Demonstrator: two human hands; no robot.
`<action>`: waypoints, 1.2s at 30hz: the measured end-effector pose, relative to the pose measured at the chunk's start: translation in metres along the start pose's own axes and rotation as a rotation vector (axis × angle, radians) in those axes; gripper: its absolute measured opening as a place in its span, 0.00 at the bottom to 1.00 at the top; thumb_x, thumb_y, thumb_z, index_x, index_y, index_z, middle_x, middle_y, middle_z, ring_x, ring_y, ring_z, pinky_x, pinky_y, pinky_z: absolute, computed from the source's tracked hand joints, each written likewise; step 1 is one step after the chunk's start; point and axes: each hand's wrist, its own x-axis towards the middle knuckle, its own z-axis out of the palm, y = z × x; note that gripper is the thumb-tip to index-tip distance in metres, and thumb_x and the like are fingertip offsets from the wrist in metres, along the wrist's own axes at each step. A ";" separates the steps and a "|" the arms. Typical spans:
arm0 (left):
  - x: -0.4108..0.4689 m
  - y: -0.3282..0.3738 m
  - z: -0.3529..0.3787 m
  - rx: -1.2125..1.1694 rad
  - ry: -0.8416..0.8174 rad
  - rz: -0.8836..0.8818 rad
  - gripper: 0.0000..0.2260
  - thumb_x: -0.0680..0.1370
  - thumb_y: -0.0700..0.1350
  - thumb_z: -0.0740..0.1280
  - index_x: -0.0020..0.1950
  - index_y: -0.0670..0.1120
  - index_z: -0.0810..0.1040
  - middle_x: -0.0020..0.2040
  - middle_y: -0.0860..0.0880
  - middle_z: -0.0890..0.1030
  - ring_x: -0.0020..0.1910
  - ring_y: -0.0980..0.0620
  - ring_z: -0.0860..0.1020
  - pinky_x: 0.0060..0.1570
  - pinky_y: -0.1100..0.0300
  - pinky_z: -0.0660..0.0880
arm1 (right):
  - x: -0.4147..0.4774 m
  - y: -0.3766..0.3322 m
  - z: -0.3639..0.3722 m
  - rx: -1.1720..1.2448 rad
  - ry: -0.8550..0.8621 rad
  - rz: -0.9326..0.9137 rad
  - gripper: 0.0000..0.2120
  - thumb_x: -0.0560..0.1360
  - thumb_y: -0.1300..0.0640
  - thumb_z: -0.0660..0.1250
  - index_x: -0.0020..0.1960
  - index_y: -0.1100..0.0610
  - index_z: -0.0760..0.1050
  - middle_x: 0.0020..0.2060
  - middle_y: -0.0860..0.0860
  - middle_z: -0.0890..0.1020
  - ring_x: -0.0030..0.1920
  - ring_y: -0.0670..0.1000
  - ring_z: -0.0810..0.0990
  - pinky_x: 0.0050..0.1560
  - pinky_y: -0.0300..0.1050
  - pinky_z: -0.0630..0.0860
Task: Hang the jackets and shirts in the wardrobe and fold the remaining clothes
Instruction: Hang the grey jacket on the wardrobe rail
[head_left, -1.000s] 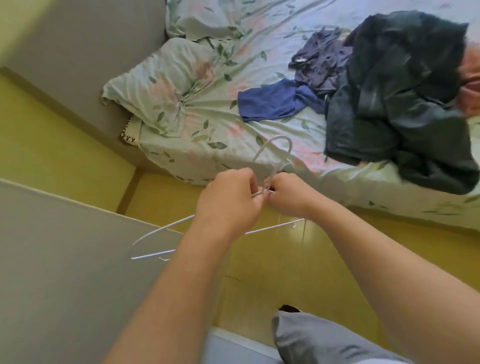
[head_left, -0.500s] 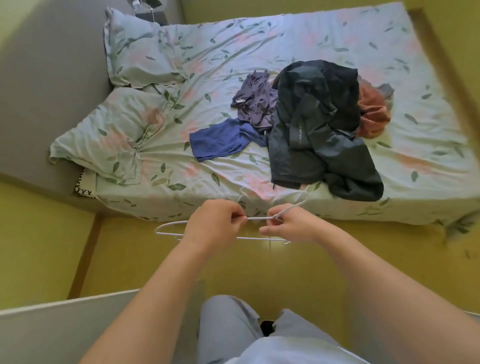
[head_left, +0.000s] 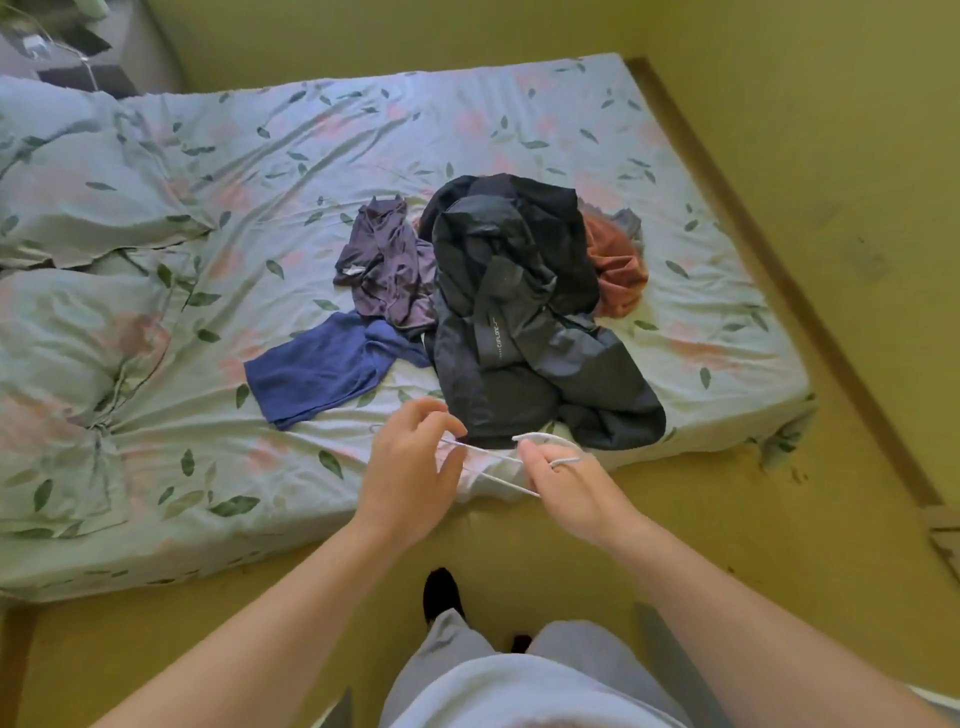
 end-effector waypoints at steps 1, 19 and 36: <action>0.012 -0.001 0.004 -0.011 0.052 0.024 0.08 0.75 0.38 0.74 0.53 0.46 0.80 0.58 0.49 0.77 0.58 0.49 0.76 0.57 0.55 0.74 | 0.008 0.001 -0.007 0.050 0.044 0.036 0.23 0.85 0.43 0.54 0.32 0.50 0.64 0.29 0.44 0.72 0.34 0.47 0.70 0.37 0.44 0.66; 0.303 -0.035 0.126 -0.261 -0.374 -0.713 0.17 0.77 0.49 0.71 0.63 0.46 0.73 0.55 0.43 0.82 0.53 0.42 0.83 0.57 0.44 0.80 | 0.103 0.046 -0.115 0.353 0.315 0.335 0.22 0.84 0.38 0.51 0.47 0.57 0.66 0.33 0.50 0.68 0.32 0.49 0.69 0.34 0.44 0.69; 0.450 -0.118 0.208 -0.177 -0.603 -0.757 0.23 0.79 0.50 0.72 0.70 0.44 0.70 0.48 0.47 0.80 0.37 0.49 0.81 0.37 0.56 0.79 | 0.201 0.026 -0.088 0.509 0.445 0.627 0.21 0.83 0.37 0.50 0.47 0.53 0.67 0.37 0.52 0.72 0.36 0.50 0.74 0.39 0.47 0.72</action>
